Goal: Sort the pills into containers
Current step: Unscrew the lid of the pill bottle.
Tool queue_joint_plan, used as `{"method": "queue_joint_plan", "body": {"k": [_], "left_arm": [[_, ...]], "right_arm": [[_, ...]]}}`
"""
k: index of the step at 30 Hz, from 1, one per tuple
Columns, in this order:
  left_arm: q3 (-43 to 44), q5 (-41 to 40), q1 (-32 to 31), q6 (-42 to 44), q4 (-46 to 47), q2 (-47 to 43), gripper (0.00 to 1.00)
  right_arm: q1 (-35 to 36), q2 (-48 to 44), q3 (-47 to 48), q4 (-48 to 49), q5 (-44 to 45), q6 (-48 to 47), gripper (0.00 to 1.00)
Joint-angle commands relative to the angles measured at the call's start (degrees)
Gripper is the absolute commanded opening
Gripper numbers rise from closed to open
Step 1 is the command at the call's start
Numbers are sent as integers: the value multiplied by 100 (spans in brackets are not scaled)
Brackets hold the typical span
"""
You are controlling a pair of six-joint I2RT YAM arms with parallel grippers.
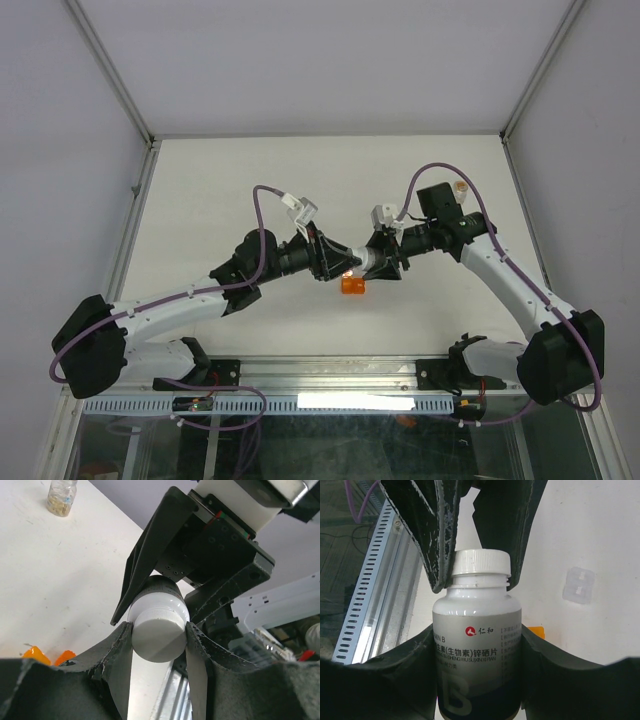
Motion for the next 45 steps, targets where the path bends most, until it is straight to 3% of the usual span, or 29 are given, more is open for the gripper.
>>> {"method": "queue_joint_plan", "body": {"k": [1, 9, 21, 30, 36, 42, 45], "left_arm": [[149, -608, -22, -876, 645, -308, 0], [211, -811, -19, -994, 337, -460, 0], [420, -765, 132, -2018, -439, -515, 0], [120, -14, 581, -3219, 212, -183, 0], [60, 76, 643, -3261, 363, -116, 1], [89, 269, 644, -3209, 400, -1, 40], [140, 421, 637, -3208, 400, 83, 49]], "right_arm": [[44, 25, 136, -99, -71, -15, 0], [45, 59, 136, -90, -47, -13, 0], [48, 54, 137, -99, -51, -14, 0], [45, 40, 127, -90, -20, -30, 0], [45, 45, 128, -90, -5, -30, 0], [48, 49, 127, -90, -6, -26, 0], [45, 49, 128, -90, -6, -26, 0]]}}
